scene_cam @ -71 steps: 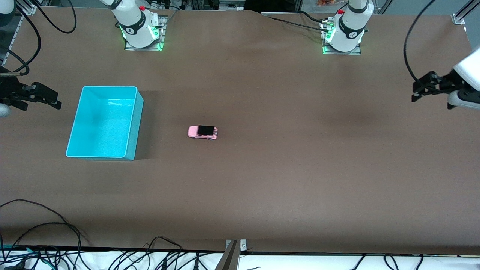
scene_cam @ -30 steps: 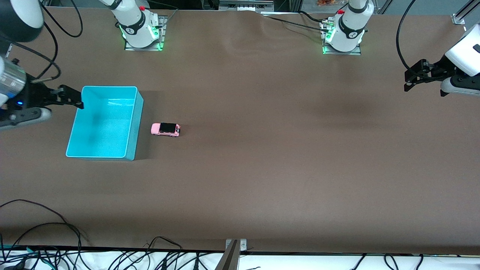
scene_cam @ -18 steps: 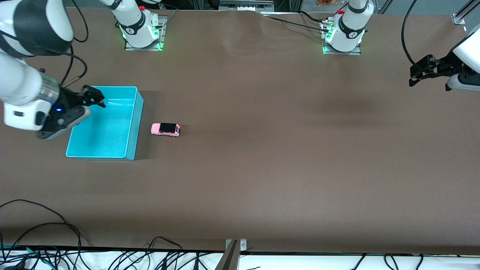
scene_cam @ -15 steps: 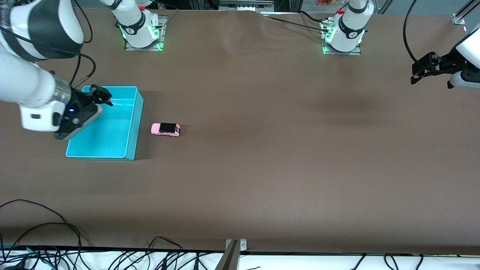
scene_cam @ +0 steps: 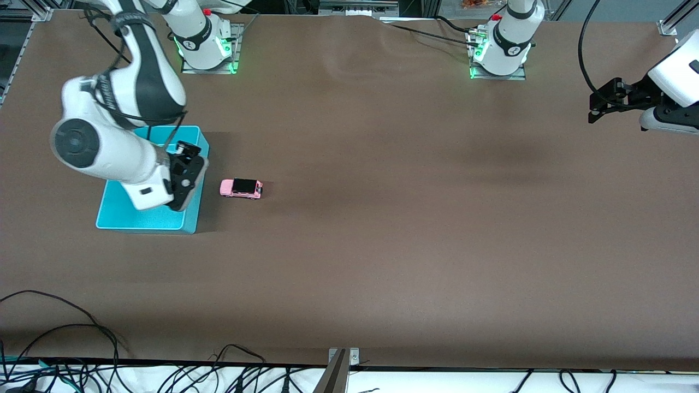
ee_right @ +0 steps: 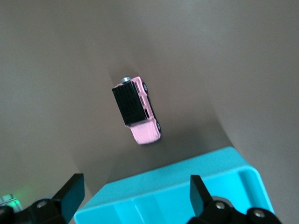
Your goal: Wind and store pink jeep toy
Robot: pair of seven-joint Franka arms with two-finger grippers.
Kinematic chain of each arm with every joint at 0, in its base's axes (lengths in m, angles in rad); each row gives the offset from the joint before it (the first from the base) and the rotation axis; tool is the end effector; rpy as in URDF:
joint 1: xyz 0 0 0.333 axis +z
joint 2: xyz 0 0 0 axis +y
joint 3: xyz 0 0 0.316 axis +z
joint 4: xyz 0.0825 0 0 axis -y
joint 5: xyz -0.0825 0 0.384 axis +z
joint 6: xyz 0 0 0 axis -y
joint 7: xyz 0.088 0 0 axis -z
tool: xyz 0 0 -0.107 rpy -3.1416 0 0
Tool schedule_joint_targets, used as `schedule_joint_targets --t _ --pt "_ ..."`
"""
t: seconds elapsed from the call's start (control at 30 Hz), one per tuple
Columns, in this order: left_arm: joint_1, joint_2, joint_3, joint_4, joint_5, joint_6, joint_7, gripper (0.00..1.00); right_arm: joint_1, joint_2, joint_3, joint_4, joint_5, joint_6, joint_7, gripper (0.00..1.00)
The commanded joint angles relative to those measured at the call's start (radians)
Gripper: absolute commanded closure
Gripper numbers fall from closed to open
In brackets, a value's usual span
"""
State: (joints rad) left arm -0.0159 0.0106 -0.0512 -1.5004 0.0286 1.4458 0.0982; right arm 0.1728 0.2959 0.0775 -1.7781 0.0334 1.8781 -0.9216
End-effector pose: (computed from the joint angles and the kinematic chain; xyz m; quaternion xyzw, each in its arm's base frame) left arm 0.5441 -0.0330 0.6410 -0.9961 0.0812 0.0328 0.0135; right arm 0.5938 0.1513 0.3768 -0.8329 -0.5442 0.0831 0.0573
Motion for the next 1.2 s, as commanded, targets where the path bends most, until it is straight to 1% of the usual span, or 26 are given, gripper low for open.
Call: schedule_joint_targets --t 0.0,0.23,0.33,0.47,0.6,0.73,0.83,1.03,1.17 --pt "-0.002 0.006 0.007 0.028 -0.007 -0.025 0.021 0.0 -0.002 -0.04 0.045 -0.165 -0.003 0.163 -0.043 0.0" --pt "0.01 0.009 0.011 0.028 -0.029 -0.025 0.023 0.0 -0.001 -0.037 0.064 -0.323 -0.004 0.403 -0.095 0.0" --pt "0.013 0.011 0.013 0.029 -0.036 -0.024 0.024 0.0 0.001 -0.032 0.07 -0.38 -0.006 0.482 -0.099 0.0" --pt "0.013 0.041 0.014 0.037 -0.056 -0.015 0.024 0.0 0.016 -0.011 0.07 -0.42 -0.009 0.561 -0.1 0.0" --pt "0.013 0.087 0.014 0.087 -0.058 -0.013 0.026 0.0 0.054 0.029 0.068 -0.437 -0.016 0.639 -0.097 0.0" --pt "0.013 0.126 0.016 0.152 -0.058 -0.013 0.024 0.0 0.056 0.058 0.068 -0.442 -0.016 0.682 -0.099 0.0" --pt "0.013 0.127 0.016 0.154 -0.058 -0.013 0.023 0.0 0.056 0.068 0.068 -0.442 -0.021 0.694 -0.099 0.0" --pt "0.02 0.121 0.016 0.154 -0.058 -0.019 0.024 0.0 0.053 0.071 0.058 -0.437 -0.09 0.697 -0.097 0.0" --pt "0.025 0.118 0.014 0.154 -0.058 -0.025 0.024 0.0 0.047 0.074 0.056 -0.435 -0.096 0.699 -0.097 0.0"
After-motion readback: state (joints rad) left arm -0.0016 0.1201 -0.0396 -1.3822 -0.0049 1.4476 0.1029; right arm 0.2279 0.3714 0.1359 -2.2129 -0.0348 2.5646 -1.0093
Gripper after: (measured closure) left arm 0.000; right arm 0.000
